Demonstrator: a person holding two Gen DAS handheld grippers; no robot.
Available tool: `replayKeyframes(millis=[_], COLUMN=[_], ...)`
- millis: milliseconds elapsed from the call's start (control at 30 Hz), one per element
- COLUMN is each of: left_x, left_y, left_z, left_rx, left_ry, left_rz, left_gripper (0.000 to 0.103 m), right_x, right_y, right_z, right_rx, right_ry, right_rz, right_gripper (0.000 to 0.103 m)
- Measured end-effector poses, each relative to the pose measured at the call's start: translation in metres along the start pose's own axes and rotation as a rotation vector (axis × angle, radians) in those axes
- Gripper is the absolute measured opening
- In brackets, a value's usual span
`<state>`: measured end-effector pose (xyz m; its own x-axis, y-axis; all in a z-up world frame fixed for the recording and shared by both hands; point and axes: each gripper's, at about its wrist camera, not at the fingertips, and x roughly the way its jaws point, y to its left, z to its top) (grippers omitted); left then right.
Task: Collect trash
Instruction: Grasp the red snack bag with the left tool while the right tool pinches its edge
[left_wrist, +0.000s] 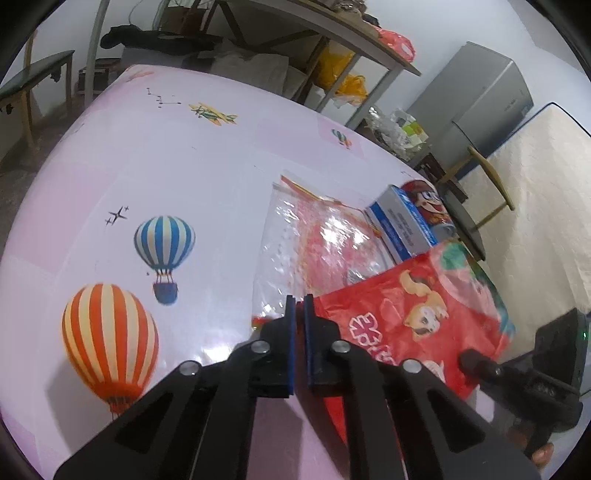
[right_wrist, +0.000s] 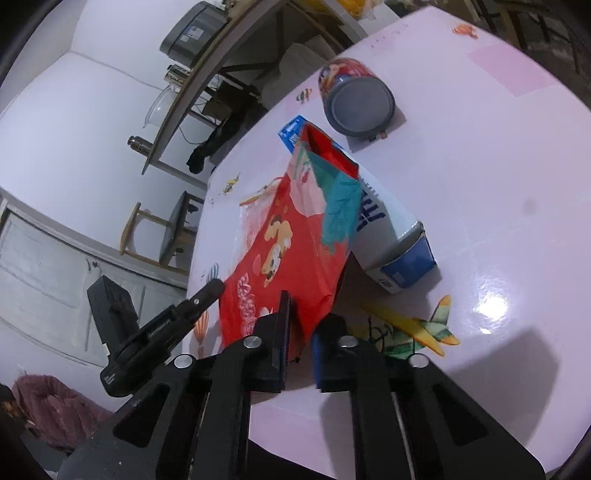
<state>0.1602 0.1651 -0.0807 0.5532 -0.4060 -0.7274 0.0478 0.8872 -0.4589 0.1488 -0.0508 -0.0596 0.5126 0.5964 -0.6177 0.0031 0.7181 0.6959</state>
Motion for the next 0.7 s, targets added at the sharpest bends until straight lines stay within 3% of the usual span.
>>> replayKeyframes(millis=[200, 300, 400, 467, 533, 700], left_x=[-0.020, -0.039, -0.056, -0.063, -0.062, -0.035], left_y=[-0.005, -0.001, 0.006, 0.010, 0.010, -0.001], left_z=[-0.028, -0.042, -0.044, -0.042, -0.039, -0.034], left_rx=[0.038, 0.047, 0.038, 0.014, 0.004, 0.015], left_ry=[0.083, 0.087, 0.041, 0.015, 0.012, 0.082], left_rz=[-0.047, -0.051, -0.066, -0.097, -0.169, -0.244], left_gripper=[0.002, 0.004, 0.017, 0.031, 0.052, 0.057], right_x=[-0.022, -0.027, -0.027, -0.024, -0.023, -0.021], right_y=[0.025, 0.032, 0.032, 0.033, 0.032, 0.034], right_z=[-0.003, 0.000, 0.003, 0.004, 0.002, -0.013], right_rx=[-0.181, -0.257, -0.297, -0.324, -0.353, -0.465], right_ry=[-0.045, -0.013, 0.061, 0.110, 0.144, 0.166], right_rz=[-0.011, 0.027, 0.092, 0.115, 0.129, 0.027], right_gripper=[0.000, 0.000, 0.000, 0.000, 0.000, 0.000])
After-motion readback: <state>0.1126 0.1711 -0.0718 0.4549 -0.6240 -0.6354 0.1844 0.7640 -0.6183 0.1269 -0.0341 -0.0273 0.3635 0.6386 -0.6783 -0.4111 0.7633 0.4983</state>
